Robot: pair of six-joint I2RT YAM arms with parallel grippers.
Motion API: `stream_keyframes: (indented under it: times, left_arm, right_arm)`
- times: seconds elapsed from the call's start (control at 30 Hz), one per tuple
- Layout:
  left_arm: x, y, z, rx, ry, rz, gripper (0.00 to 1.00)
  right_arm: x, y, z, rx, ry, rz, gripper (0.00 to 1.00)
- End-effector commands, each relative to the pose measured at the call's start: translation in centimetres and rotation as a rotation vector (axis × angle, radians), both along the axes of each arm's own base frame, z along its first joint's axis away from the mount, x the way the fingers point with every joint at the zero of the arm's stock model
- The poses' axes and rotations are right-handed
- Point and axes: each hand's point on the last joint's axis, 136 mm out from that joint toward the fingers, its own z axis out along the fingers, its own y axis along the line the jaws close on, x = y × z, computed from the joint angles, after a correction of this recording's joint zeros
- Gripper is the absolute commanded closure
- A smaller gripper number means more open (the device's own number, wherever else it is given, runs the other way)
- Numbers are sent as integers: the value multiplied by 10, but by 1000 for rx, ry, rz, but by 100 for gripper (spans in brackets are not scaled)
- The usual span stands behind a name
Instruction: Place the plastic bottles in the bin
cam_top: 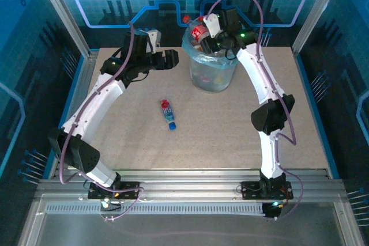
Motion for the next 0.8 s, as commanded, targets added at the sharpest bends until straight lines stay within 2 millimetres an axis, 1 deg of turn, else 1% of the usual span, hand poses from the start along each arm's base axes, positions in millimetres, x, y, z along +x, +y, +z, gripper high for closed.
stream_keyframes:
  times: [0.0, 0.03, 0.13, 0.2, 0.3, 0.4, 0.47, 0.53, 0.63, 0.7, 0.77]
  left_arm:
    - [-1, 8, 8, 17, -21, 11, 13]
    - [0, 8, 9, 15, -24, 12, 13]
    - [0, 9, 11, 14, -28, 15, 13]
    - [0, 9, 11, 11, -29, 20, 13]
    - [-1, 10, 13, 4, -32, 26, 13]
    - [-2, 11, 13, -1, -37, 31, 13]
    - [-3, 12, 15, 0, -42, 34, 13]
    - [-4, 13, 15, 1, -44, 40, 13]
    - [-5, 14, 16, 0, -48, 39, 13]
    - [-5, 15, 18, 1, -49, 42, 13]
    - [-7, 16, 19, 0, -51, 42, 13]
  right_arm:
    - [-12, -38, -5, -34, 65, -93, 45]
    - [-12, -40, -3, -14, 65, -101, 45]
    - [-12, -41, 11, 78, 45, -102, 46]
    - [-10, -38, 25, 153, 16, -91, 46]
    - [-4, -36, 41, 225, -23, -87, 47]
    - [1, -29, 48, 270, -43, -58, 45]
    - [4, -29, 48, 273, -49, -59, 44]
    - [7, -29, 43, 270, -53, -52, 42]
    - [8, -29, 30, 264, -31, -48, 33]
    - [5, -31, 24, 256, -10, -56, 25]
    - [0, -32, 24, 258, -7, -56, 23]
